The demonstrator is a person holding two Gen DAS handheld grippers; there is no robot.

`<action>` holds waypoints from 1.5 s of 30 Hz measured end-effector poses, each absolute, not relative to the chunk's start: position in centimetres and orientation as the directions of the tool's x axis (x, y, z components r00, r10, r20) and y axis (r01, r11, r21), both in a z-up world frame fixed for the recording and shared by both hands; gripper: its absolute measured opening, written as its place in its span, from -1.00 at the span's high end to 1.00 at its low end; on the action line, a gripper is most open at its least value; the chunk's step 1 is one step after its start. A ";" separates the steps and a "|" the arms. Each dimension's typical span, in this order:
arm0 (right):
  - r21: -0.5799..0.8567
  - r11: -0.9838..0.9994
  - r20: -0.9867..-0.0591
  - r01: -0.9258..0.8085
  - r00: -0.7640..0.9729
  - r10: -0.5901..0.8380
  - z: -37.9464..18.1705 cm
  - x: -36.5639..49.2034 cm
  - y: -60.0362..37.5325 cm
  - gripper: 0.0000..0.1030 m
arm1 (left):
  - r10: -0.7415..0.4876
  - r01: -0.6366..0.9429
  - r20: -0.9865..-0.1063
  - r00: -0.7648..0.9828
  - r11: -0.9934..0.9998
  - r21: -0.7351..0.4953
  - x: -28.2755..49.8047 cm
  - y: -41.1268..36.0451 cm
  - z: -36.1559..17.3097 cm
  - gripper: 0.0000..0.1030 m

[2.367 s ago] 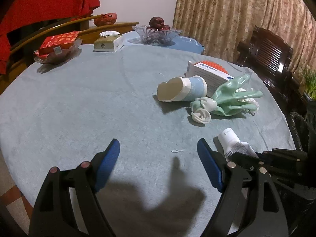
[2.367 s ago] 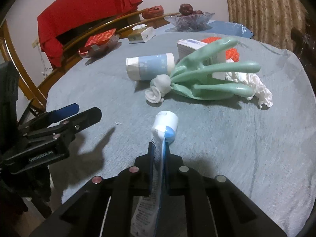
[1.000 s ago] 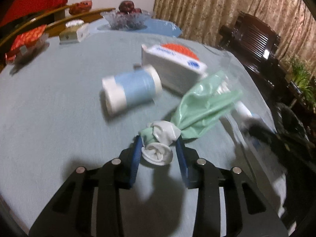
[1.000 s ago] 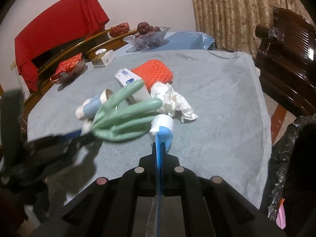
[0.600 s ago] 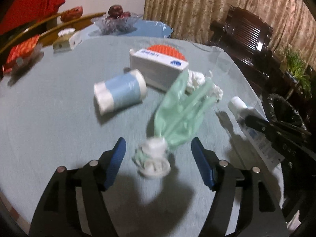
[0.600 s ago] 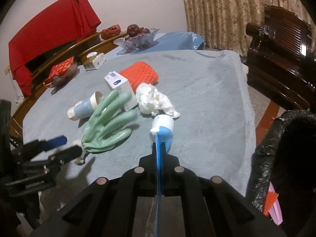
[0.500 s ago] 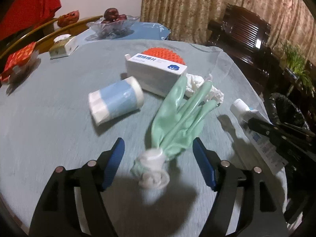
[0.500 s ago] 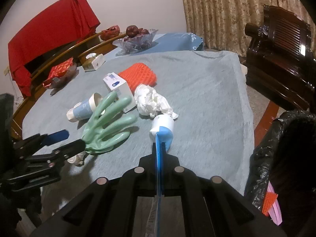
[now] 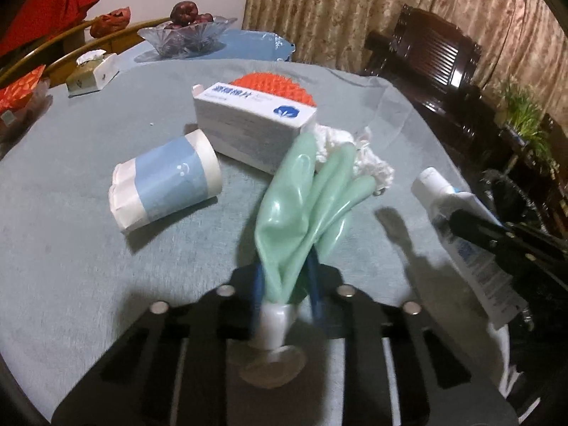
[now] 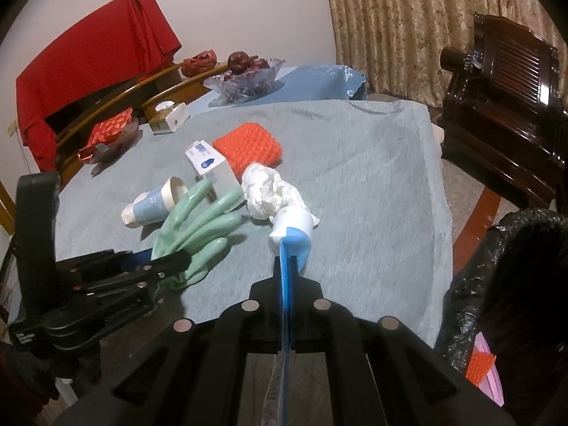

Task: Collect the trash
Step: 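Carry the glove and tube over the bin and open both tools to drop them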

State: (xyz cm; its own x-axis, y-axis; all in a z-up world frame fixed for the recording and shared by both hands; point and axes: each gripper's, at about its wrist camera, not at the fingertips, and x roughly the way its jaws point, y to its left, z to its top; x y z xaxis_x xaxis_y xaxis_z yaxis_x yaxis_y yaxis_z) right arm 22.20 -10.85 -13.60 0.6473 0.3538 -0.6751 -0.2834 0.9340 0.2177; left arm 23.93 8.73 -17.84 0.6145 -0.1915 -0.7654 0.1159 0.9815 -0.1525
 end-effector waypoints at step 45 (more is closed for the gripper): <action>0.148 0.979 -0.608 0.142 0.794 -0.023 -8.7 11.7 -34.5 0.95 | -0.555 0.535 -0.624 0.551 0.808 -0.246 20.1 -18.7 -10.7 0.80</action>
